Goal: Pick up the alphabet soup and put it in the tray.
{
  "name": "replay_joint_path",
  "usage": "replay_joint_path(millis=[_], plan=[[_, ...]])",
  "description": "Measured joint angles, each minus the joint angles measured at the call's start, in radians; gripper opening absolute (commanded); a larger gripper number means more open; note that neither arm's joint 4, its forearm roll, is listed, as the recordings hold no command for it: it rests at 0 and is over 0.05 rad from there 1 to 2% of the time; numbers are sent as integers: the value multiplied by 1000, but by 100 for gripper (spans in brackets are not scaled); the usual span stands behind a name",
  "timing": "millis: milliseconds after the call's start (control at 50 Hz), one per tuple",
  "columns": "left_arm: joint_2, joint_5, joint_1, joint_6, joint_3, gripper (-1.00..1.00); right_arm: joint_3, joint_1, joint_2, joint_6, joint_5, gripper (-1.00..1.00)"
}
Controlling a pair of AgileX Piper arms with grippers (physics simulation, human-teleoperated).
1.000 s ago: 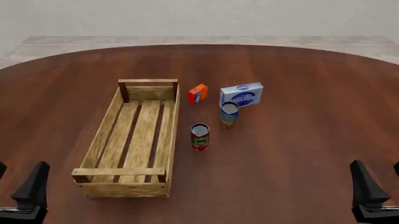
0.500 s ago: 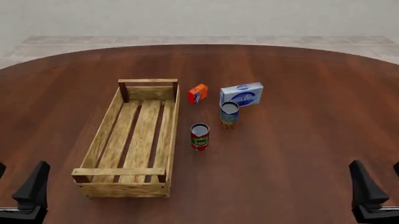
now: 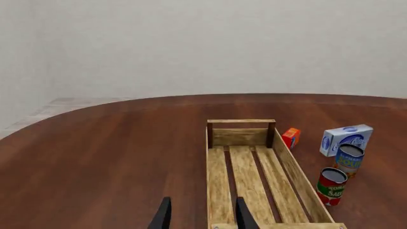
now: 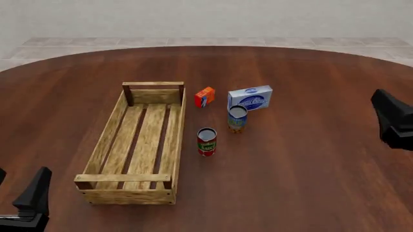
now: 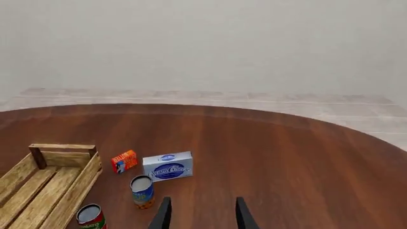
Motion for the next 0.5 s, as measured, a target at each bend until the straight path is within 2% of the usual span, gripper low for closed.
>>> replay_joint_path(millis=[160, 360, 500], plan=[[0, 0, 0, 0, 0, 100, -239, 47, 198, -65, 85, 100], [0, 0, 0, 0, 0, 100, -521, 143, 449, -110, 193, 100], [0, 0, 0, 0, 0, 100, -686, 194, 608, -102, 262, 100]])
